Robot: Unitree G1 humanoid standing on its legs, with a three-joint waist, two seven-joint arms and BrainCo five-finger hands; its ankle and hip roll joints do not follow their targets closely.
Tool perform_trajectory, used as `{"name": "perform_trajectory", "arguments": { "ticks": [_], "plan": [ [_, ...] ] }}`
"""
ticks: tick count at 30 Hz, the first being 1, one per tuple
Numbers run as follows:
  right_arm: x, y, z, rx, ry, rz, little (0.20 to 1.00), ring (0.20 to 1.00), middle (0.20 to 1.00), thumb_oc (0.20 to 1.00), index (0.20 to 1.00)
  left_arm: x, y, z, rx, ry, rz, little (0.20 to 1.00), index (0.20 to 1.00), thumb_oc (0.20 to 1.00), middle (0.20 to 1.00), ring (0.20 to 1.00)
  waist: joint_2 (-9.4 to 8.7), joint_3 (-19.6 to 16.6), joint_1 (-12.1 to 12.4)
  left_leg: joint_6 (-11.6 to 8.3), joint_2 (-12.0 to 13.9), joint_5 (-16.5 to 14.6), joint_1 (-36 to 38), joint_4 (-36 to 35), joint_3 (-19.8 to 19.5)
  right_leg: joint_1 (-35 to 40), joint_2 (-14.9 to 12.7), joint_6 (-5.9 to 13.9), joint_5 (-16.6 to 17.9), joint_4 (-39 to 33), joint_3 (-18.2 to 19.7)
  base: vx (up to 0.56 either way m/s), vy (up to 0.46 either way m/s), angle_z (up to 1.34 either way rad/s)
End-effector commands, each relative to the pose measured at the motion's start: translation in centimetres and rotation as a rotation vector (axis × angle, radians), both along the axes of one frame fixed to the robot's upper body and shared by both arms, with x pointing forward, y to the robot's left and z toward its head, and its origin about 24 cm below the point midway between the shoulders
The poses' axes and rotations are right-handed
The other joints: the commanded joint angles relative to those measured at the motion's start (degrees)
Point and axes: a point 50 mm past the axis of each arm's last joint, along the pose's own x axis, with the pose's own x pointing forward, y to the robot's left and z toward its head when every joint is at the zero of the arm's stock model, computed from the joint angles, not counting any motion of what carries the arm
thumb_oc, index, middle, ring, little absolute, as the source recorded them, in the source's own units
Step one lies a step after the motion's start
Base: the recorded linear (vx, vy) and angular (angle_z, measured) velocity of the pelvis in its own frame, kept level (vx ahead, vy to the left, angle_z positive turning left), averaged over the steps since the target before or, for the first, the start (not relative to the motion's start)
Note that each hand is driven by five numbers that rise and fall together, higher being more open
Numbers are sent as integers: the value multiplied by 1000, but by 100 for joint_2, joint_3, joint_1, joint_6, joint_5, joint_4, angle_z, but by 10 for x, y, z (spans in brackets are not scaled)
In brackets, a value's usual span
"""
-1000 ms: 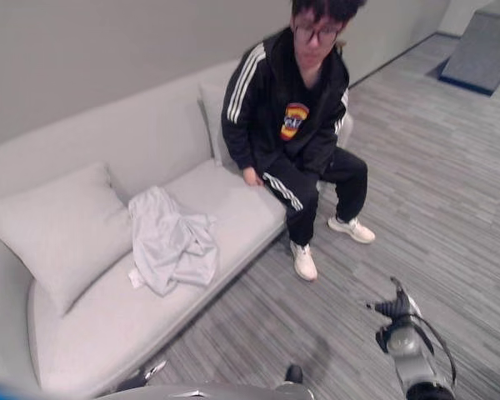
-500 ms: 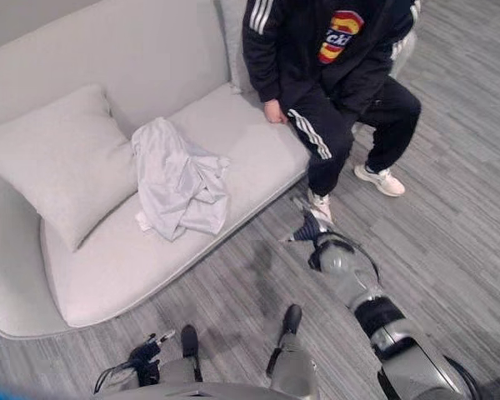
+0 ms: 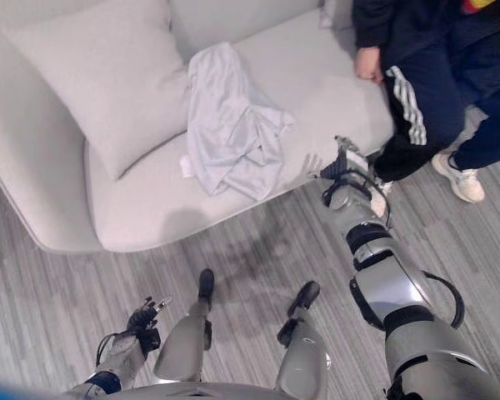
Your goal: Hang the clothes on the sofa on the clothes rack.
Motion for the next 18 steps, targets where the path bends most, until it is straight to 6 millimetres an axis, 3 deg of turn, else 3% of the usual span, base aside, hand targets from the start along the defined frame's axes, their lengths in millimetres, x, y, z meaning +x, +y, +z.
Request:
{"name": "perform_trajectory", "arguments": {
  "ticks": [1, 2, 3, 4, 5, 12, 15, 18],
  "plan": [
    [4, -11, 43, 7, -207, -32, 1000, 1000, 1000, 1000, 1000, 12, 9, 11, 42, -69, -17, 1000, 1000, 1000, 1000, 1000, 151, -196, 254, -50, 441, -29, 5, -304, -94, -1060, -483, 281, -1111, 1841, 109, 15, -92, 57],
    [4, -11, 43, 7, -207, -32, 1000, 1000, 1000, 1000, 1000, 12, 9, 11, 42, -69, -17, 1000, 1000, 1000, 1000, 1000, 153, -209, 249, -53, 439, -26, -14, -304, -104, -1078, -491, 279, -1122, 1857, 102, 12, -123, 59],
    [5, -20, 59, 20, -251, -70, 1000, 1000, 1000, 1000, 1000, 17, 11, 16, 47, -107, -16, 1000, 1000, 1000, 1000, 1000, 231, -182, 376, -84, 457, 52, -219, -304, -268, -1295, -545, 256, -1262, 2114, 40, 1, -64, 35],
    [5, -20, 59, 20, -252, -70, 1000, 1000, 1000, 1000, 1000, 17, 11, 16, 47, -107, -16, 1000, 1000, 1000, 1000, 1000, 225, -198, 370, -86, 450, 55, -242, -304, -276, -1322, -559, 254, -1276, 2138, 38, -9, -138, 37],
    [3, -29, 72, 45, -300, -100, 1000, 1000, 1000, 1000, 1000, 21, 12, 21, 54, -133, -27, 1000, 1000, 1000, 1000, 1000, 287, -188, 505, -122, 461, 142, -478, -304, -434, -1567, -621, 214, -1433, 2390, -43, -8, -79, 37],
    [-1, -42, 94, 150, -410, -129, 1000, 1000, 1000, 1000, 1000, 24, 14, 29, 66, -192, -40, 1000, 1000, 1000, 1000, 1000, 435, -209, 791, -196, 464, 301, -1079, -304, -718, -2316, -876, 170, -1789, 3184, -212, -12, -104, 34],
    [-1, -43, 99, 215, -440, -136, 1000, 1000, 1000, 1000, 1000, 23, 15, 30, 62, -199, -30, 1000, 1000, 1000, 1000, 1000, 478, -215, 844, -234, 454, 399, -1320, -304, -658, -2523, -998, 183, -1877, 3382, -326, -21, -105, 30],
    [2, -39, 103, 276, -439, -126, 1000, 1000, 1000, 1000, 1000, 27, 17, 36, 68, -233, -23, 1000, 1000, 1000, 1000, 1000, 520, -171, 844, -234, 504, 555, -1590, -304, -249, -2666, -1100, 182, -1850, 3439, -430, -38, -48, 26]
  ]
}}
